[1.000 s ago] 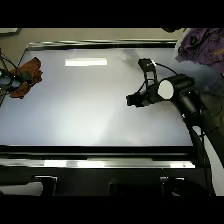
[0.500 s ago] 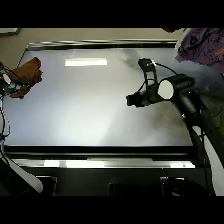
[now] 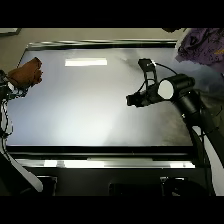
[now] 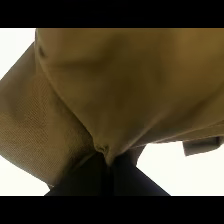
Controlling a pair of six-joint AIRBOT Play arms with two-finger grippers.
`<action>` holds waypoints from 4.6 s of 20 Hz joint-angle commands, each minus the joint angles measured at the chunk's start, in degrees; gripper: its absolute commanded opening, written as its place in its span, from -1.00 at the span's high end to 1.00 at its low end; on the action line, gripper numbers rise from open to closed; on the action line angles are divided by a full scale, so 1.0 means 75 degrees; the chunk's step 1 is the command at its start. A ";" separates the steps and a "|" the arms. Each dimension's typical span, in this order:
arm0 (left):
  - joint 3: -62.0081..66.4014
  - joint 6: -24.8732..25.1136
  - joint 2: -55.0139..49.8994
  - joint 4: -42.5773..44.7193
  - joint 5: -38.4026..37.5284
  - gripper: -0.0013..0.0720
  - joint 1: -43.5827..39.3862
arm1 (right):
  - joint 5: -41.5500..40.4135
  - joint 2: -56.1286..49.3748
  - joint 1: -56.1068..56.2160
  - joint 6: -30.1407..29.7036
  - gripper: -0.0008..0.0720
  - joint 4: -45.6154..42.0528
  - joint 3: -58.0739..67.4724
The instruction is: Fold the clothes and pants, and hang the long-sleeved shirts on hangers.
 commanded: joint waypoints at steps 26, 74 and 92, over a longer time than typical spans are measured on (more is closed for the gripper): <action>-0.4068 -0.2433 0.6222 -0.2043 -0.3622 0.92 -0.8329 | -0.0012 0.0006 0.0009 0.0003 0.90 0.0003 -0.0003; -0.5319 0.0950 0.6435 -0.2582 -0.3550 -1.00 -0.2363 | -0.1565 -0.2579 -0.1096 -0.2005 0.92 0.5222 -0.2509; -0.5275 0.1830 0.3611 -0.4185 -0.1524 -0.64 -0.2363 | -0.0737 -0.1478 -0.1096 -0.1192 0.91 0.3797 -0.2361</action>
